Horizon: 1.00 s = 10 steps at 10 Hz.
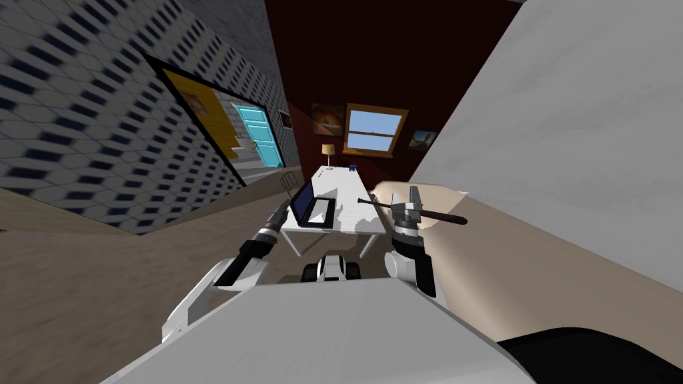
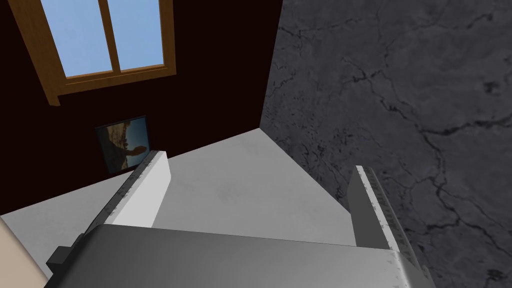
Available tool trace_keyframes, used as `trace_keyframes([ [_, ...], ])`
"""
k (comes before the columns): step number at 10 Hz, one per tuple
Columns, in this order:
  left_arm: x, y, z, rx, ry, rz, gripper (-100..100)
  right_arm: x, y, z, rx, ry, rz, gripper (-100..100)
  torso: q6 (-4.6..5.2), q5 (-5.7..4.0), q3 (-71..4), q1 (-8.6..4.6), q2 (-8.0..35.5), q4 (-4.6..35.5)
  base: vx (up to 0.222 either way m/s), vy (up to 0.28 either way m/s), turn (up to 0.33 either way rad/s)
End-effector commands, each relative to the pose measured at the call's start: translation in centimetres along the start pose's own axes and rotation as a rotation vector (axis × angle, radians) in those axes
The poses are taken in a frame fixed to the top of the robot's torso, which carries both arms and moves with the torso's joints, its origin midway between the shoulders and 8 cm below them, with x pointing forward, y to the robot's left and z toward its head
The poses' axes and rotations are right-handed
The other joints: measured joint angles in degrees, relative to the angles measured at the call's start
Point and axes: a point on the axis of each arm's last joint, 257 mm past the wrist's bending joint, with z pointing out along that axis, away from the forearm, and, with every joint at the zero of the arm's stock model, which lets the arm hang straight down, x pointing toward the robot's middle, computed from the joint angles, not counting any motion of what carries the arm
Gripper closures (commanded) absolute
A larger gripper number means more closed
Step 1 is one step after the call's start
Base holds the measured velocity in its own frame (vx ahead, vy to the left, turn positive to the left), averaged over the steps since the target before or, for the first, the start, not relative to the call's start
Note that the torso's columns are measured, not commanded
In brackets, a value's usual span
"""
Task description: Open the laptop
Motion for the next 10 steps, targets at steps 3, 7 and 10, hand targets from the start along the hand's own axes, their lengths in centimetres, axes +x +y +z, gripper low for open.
trace_keyframes([
  [3, -0.1, 2.3, -0.1, -0.082, 0.024, 0.063, -100, 0.0, 0.0, 0.0, 0.0, 0.0, 0.0, 0, 0.0, 0.0, 0.01, 0.01, 0.01, 0.0, 0.031, -0.001, -0.031],
  [7, -0.2, 2.4, -0.3, -0.094, 0.025, 0.072, -100, 0.0, 0.0, 0.0, 0.0, 0.0, 0.0, 0, 0.0, 0.0, -0.1, -0.01, -0.19, -0.04, 0.048, -0.004, -0.017],
  [10, -0.8, 3.0, -0.4, -0.096, 0.029, 0.19, 100, 0.0, 0.0, 0.0, 0.0, 0.0, 0.0, 0, 0.06, 0.04, 0.12, -0.18, 0.14, -0.05, -0.001, -0.064, -0.002],
])
